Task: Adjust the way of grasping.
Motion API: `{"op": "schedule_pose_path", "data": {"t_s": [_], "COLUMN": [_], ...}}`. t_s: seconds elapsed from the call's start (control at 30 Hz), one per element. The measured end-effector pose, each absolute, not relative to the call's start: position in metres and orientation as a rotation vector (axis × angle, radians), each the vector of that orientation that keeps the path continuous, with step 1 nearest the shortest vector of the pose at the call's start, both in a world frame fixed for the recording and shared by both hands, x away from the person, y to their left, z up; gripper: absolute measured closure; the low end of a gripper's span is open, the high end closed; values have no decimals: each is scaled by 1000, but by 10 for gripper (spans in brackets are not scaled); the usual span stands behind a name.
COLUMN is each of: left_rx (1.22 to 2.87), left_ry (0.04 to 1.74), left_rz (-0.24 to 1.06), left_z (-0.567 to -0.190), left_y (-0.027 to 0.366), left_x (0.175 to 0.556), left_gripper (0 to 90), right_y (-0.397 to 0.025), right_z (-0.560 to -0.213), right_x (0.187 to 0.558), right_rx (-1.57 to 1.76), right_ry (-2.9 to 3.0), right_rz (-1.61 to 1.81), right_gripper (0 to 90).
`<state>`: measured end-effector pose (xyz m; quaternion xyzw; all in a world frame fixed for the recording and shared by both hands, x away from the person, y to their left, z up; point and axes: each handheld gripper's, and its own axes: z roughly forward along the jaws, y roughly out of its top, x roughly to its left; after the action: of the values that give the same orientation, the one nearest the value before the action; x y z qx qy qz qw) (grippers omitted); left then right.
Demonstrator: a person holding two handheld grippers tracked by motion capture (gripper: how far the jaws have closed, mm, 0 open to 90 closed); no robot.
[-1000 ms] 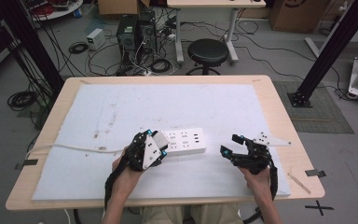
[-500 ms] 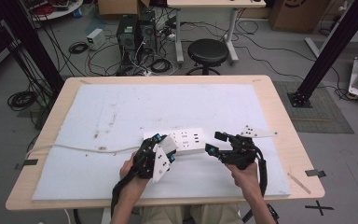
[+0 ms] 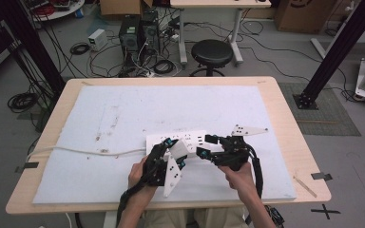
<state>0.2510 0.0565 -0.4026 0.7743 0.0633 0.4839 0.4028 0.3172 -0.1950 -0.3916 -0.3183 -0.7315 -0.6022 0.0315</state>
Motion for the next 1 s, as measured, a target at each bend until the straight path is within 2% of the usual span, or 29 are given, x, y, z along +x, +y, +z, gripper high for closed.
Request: {"op": "schedule_pose_path", "data": {"t_s": [0.67, 0.8, 1.0], "left_rx": [1924, 1918, 1919], "left_ry": [136, 140, 134], "left_rz": [1226, 1218, 1218], "left_z": [-402, -402, -401], "left_y": [41, 39, 37], "left_x": [245, 244, 244], "left_gripper": [424, 424, 424], "right_y": [-177, -174, -173], "right_z": [-401, -403, -405], "right_x": [321, 321, 322], "right_rx": [-933, -919, -918], "right_ry": [-2135, -2106, -2096], "right_rz": [-1851, -1869, -1863], "right_gripper": [209, 269, 269]}}
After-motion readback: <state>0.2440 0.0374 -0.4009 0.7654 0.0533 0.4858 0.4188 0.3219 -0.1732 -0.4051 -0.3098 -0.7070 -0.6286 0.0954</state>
